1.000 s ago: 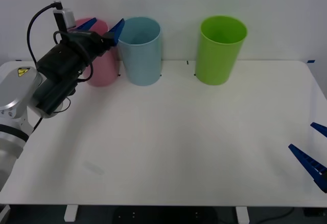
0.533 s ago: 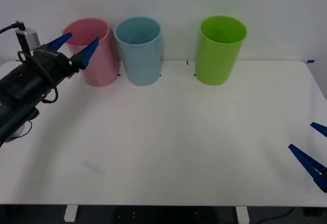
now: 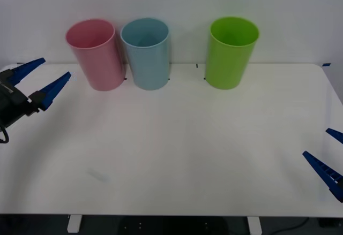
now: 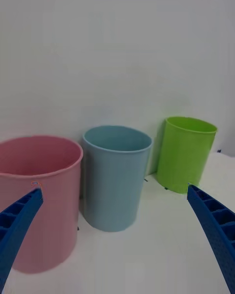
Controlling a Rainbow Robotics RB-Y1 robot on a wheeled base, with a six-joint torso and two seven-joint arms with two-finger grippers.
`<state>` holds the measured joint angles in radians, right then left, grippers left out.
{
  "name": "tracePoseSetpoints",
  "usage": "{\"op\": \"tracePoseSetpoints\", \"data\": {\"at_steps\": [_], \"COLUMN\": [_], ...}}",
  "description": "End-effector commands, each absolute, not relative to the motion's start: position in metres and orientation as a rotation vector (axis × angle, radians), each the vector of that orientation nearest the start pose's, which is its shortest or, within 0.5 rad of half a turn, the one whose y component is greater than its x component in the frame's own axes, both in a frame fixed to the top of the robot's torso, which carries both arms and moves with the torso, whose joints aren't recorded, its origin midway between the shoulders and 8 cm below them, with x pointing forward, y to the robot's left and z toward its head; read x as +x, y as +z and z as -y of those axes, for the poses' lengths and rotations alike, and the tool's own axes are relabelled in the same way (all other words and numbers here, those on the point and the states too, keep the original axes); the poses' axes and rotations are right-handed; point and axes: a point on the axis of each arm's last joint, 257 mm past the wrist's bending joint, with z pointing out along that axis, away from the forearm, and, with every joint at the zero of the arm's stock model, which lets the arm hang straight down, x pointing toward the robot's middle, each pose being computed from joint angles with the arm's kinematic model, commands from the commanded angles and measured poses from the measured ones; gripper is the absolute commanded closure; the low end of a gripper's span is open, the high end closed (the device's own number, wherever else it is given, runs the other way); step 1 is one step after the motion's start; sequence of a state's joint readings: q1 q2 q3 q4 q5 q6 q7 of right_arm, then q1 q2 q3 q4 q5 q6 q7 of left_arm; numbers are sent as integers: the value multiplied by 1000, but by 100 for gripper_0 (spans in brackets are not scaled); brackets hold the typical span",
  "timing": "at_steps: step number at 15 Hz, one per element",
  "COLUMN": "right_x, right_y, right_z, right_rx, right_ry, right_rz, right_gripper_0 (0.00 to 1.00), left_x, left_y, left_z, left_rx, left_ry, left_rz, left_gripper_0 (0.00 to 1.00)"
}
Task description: Grasp the object on the table and drop it into the matching bin: aluminum can to the light blue bin, PET bottle to the pink bin.
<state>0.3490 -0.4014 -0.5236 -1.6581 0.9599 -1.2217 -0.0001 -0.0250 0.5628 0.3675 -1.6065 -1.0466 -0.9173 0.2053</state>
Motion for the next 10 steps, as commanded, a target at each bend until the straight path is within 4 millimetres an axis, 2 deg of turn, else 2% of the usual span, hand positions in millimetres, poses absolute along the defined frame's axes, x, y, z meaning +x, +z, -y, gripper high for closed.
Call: {"op": "tracePoseSetpoints", "data": {"at_steps": [1,4,7,10], "right_x": [342,342,342,342], "right_y": [-169,-169,-169,-169], "right_z": [330,330,330,330], "right_rx": [-465,-465,-465,-465], "right_ry": [567,567,567,567], "right_rz": [-1441,-1441,-1441,-1441], "right_gripper_0": [0,0,0,0], "left_x": [451,423,403,396], "left_y": [-80,-89,-102,-118], "left_z": [-327,-341,-351,-356], "left_rx": [497,539,571,565], "left_ry": [-518,-503,-482,-472], "left_rz": [-1404,-1445,-1502,-1545], "left_gripper_0": [0,0,0,0]}}
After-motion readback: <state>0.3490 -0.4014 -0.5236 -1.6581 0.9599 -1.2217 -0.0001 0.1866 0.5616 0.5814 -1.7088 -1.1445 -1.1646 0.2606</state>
